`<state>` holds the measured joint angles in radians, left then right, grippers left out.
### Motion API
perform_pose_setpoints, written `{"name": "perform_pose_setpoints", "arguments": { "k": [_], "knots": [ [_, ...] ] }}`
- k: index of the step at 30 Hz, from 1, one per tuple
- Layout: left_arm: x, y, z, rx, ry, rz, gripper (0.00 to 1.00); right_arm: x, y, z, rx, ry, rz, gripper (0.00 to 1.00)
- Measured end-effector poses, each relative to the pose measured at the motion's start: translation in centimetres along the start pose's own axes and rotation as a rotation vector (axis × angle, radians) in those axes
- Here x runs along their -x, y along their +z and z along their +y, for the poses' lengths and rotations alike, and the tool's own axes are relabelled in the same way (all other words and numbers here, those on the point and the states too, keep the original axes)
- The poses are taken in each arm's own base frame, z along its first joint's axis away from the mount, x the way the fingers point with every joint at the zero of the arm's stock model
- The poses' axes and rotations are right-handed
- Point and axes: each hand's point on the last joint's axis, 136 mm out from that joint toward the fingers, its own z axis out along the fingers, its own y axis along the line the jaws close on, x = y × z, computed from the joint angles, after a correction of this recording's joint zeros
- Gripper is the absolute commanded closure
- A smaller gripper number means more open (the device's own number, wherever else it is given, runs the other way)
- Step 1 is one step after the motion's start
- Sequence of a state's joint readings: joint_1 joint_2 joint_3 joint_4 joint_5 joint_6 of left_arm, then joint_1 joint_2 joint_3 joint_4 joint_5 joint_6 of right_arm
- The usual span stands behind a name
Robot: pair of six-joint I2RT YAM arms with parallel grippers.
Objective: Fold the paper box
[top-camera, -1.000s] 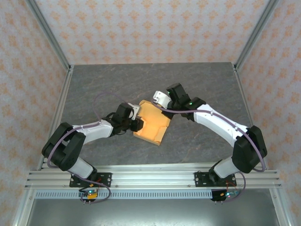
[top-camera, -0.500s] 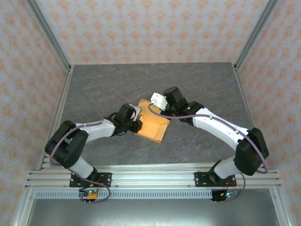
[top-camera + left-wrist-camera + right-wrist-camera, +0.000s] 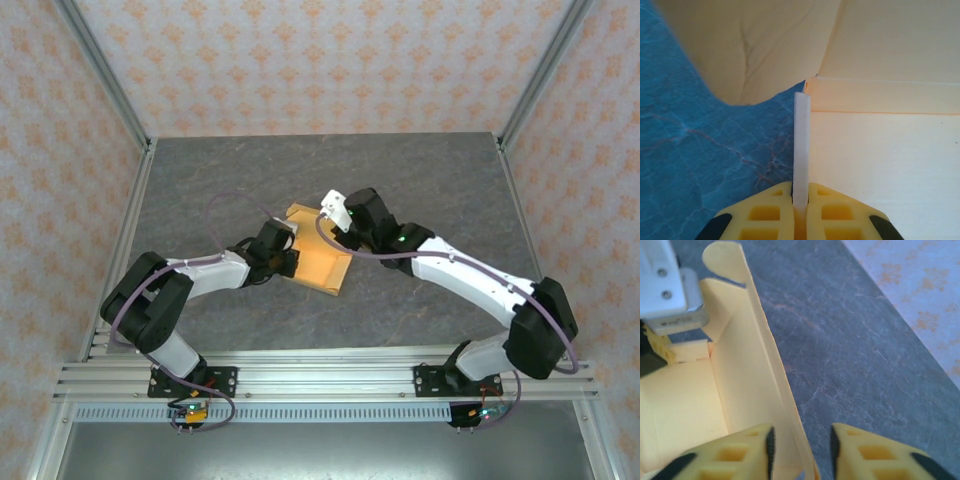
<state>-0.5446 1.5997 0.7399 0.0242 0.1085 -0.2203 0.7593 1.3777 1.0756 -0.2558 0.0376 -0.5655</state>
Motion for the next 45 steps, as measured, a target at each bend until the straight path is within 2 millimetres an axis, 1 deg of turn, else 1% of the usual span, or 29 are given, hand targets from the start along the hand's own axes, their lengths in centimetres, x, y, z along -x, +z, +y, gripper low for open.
{"name": "perform_pose_setpoints", "arguments": {
  "k": [2, 4, 5, 7, 9, 11, 12, 13, 15, 17, 19, 21, 22, 24, 26, 28, 30, 32, 35, 37, 42, 45],
  "knots": [
    [0.4, 0.1, 0.3, 0.018, -0.008, -0.022, 1.0, 0.1, -1.2, -1.6, -0.028, 0.132, -0.044, 0.48],
    [0.7, 0.5, 0.5, 0.032, -0.02, -0.035, 1.0, -0.2, -2.7, -3.8, -0.068, 0.305, -0.101, 0.44],
    [1.0, 0.7, 0.5, 0.035, -0.028, -0.045, 1.0, -0.7, -3.5, -4.9, -0.09, 0.399, -0.129, 0.44],
    [1.7, 1.0, 0.5, 0.04, -0.052, -0.069, 1.0, -1.5, -4.8, -6.4, -0.123, 0.571, -0.175, 0.44],
    [2.2, 1.2, 0.6, 0.044, -0.086, -0.085, 1.0, -2.5, -5.7, -6.5, -0.123, 0.744, -0.207, 0.5],
    [2.6, 1.4, 0.8, 0.046, -0.132, -0.092, 1.0, -4.2, -5.8, -5.9, -0.117, 0.933, -0.186, 0.55],
    [2.9, 1.5, 1.0, 0.048, -0.163, -0.095, 1.0, -5.3, -5.5, -5.5, -0.117, 1.033, -0.151, 0.53],
    [3.2, 1.6, 1.2, 0.05, -0.193, -0.101, 1.0, -6.1, -5.0, -5.0, -0.114, 1.091, -0.114, 0.52],
    [3.7, 1.6, 1.6, 0.05, -0.247, -0.12, 1.0, -7.4, -3.7, -3.7, -0.095, 1.157, -0.039, 0.52],
    [4.2, 1.5, 2.0, 0.053, -0.295, -0.137, 1.0, -8.3, -2.1, -1.7, -0.067, 1.158, 0.038, 0.52],
    [4.7, 1.4, 2.2, 0.06, -0.332, -0.153, 1.0, -9.1, -0.2, 0.9, -0.028, 1.123, 0.13, 0.51],
    [5.4, 1.3, 2.1, 0.058, -0.36, -0.171, 1.0, -9.7, 1.5, 2.9, 0.012, 1.089, 0.206, 0.51],
    [5.8, 1.2, 2.0, 0.055, -0.375, -0.18, 1.0, -9.8, 2.3, 3.5, 0.027, 1.069, 0.239, 0.5],
    [6.5, 1.0, 1.9, 0.049, -0.4, -0.194, 1.0, -9.4, 3.8, 4.1, 0.04, 1.024, 0.279, 0.49],
    [7.0, 0.9, 1.8, 0.046, -0.422, -0.2, 1.0, -8.5, 4.9, 4.0, 0.038, 0.986, 0.292, 0.49],
    [7.6, 0.7, 1.7, 0.045, -0.446, -0.206, 1.0, -7.5, 5.6, 3.4, 0.024, 0.954, 0.286, 0.48],
    [8.0, 0.5, 1.9, 0.052, -0.474, -0.219, 1.0, -6.5, 6.0, 2.5, -0.004, 0.933, 0.276, 0.47],
    [8.0, 0.5, 2.1, 0.058, -0.496, -0.219, 1.0, -6.0, 6.0, 1.8, -0.031, 0.923, 0.266, 0.44],
    [8.2, 0.4, 2.1, 0.066, -0.517, -0.216, 1.0, -6.0, 5.9, 1.5, -0.058, 0.912, 0.273, 0.4],
    [8.1, 0.3, 2.3, 0.075, -0.52, -0.213, 1.0, -6.0, 5.8, 1.4, -0.065, 0.915, 0.279, 0.36],
    [7.0, 0.3, 3.1, 0.137, -0.517, -0.171, 1.0, -5.7, 5.9, 1.2, -0.065, 0.948, 0.269, 0.28],
    [6.5, 0.3, 3.4, 0.156, -0.514, -0.151, 1.0, -5.4, 5.9, 1.5, -0.045, 0.959, 0.268, 0.29]
  ]
}}
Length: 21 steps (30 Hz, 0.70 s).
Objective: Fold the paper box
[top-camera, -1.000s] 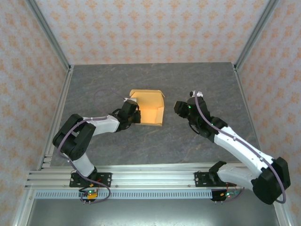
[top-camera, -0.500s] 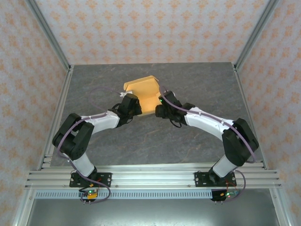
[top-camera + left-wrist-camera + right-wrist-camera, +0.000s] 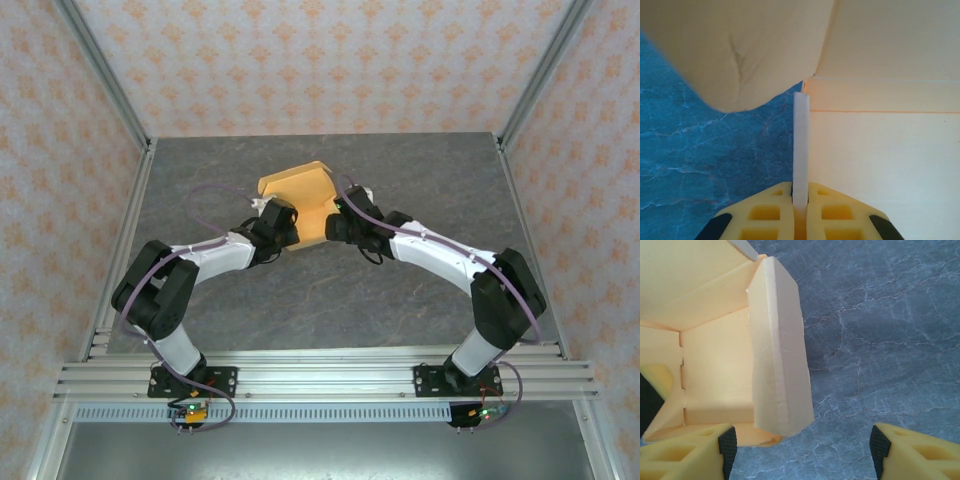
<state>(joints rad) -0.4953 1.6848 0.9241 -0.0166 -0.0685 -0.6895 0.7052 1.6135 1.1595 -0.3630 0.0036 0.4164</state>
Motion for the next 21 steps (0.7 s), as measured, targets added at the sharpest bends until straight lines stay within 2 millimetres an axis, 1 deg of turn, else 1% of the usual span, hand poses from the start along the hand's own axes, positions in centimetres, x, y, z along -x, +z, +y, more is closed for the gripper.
{"name": "perform_pose_setpoints", "arguments": {
  "k": [3, 6, 10, 13, 15, 18, 21],
  "knots": [
    [0.0, 0.0, 0.0, 0.013, 0.004, 0.012, 1.0, 0.1, 0.0, 0.0, 0.006, 0.017, 0.0, 0.33],
    [0.2, -0.1, -0.2, 0.011, 0.005, 0.011, 1.0, 0.7, 0.5, -0.6, -0.003, 0.042, -0.002, 0.36],
    [0.0, -0.1, -0.1, 0.016, 0.01, 0.017, 1.0, 1.8, 2.5, -0.9, -0.024, 0.042, -0.005, 0.4],
    [0.0, -0.1, -0.1, 0.016, 0.01, 0.019, 1.0, 1.9, 4.2, -0.3, -0.019, 0.027, 0.014, 0.45],
    [0.0, -0.1, -0.1, 0.016, 0.01, 0.02, 1.0, 1.8, 5.2, 0.0, -0.02, 0.015, 0.023, 0.49],
    [-0.1, -0.1, 0.0, 0.017, 0.01, 0.022, 1.0, 1.2, 6.1, -0.3, -0.038, -0.004, 0.039, 0.55],
    [-0.4, -0.2, 0.0, 0.019, 0.016, 0.032, 1.0, 0.9, 6.6, -0.7, -0.056, -0.027, 0.046, 0.67]
  ]
}}
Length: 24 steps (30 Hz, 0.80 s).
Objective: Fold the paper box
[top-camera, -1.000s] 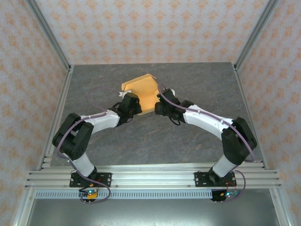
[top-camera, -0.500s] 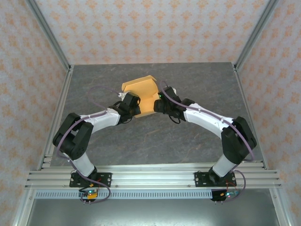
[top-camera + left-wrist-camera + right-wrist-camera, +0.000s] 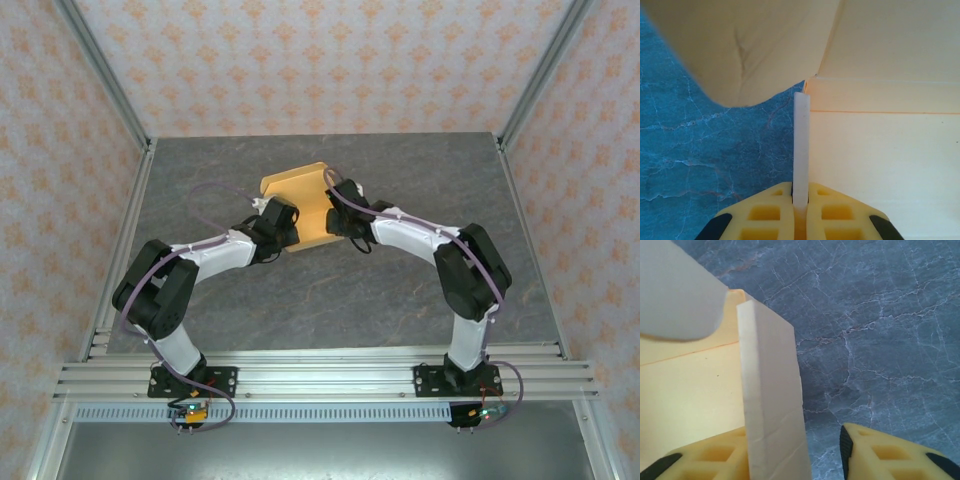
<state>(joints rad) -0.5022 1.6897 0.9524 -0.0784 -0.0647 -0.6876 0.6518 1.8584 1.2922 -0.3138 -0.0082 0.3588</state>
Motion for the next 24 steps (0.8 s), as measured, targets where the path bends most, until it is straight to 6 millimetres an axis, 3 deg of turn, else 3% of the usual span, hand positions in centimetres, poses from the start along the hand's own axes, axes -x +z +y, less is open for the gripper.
{"name": "perform_pose_setpoints", "arguments": {
  "k": [6, 13, 17, 24],
  "knots": [
    [-0.4, -0.2, -0.3, 0.006, 0.014, 0.018, 1.0, -0.3, 1.1, -0.3, -0.057, -0.04, 0.004, 0.82],
    [-0.6, -0.1, -0.3, 0.025, 0.023, 0.036, 1.0, -0.8, 1.2, -0.7, -0.229, -0.156, -0.044, 0.98],
    [-1.0, -0.2, -0.5, 0.027, 0.03, 0.046, 1.0, -1.1, 1.3, -1.0, -0.278, -0.182, -0.061, 0.97],
    [-1.2, 0.0, -0.5, 0.04, 0.038, 0.062, 1.0, -1.6, 1.3, -1.6, -0.269, -0.139, -0.084, 0.77]
  ]
}}
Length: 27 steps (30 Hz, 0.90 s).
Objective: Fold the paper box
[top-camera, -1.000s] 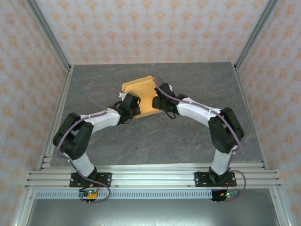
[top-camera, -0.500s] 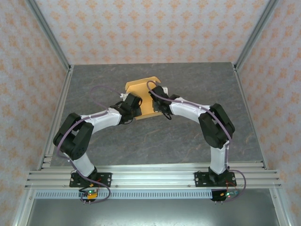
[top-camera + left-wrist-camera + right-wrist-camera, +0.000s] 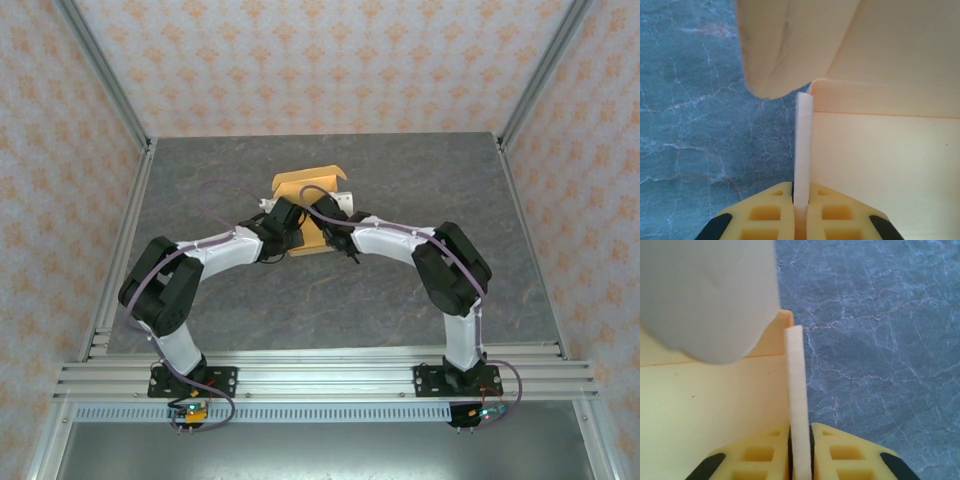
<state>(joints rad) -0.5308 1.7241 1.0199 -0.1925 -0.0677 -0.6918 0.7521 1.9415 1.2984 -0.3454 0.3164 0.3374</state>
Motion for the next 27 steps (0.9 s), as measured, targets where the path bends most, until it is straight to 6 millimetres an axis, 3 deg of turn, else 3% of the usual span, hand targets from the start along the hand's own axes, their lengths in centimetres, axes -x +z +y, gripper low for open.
{"name": "perform_pose_setpoints", "arguments": {
  "k": [5, 12, 17, 21, 27],
  "knots": [
    [-0.4, -0.2, -0.3, 0.007, 0.019, 0.016, 1.0, -0.5, -1.9, -1.0, 0.052, 0.069, -0.017, 0.65],
    [0.2, 0.0, 0.2, 0.046, 0.02, -0.003, 1.0, 1.0, -7.5, -2.4, 0.203, 0.195, -0.108, 0.52],
    [0.2, 0.1, 0.7, 0.066, 0.02, -0.004, 1.0, 2.1, -9.9, -3.8, 0.274, 0.273, -0.163, 0.47],
    [0.1, 0.1, 0.8, 0.069, 0.02, -0.001, 1.0, 2.5, -9.2, -3.2, 0.313, 0.274, -0.154, 0.42],
    [0.0, 0.0, 0.8, 0.071, 0.019, 0.006, 1.0, 2.3, -5.6, 0.1, 0.33, 0.184, -0.075, 0.42]
  ]
}}
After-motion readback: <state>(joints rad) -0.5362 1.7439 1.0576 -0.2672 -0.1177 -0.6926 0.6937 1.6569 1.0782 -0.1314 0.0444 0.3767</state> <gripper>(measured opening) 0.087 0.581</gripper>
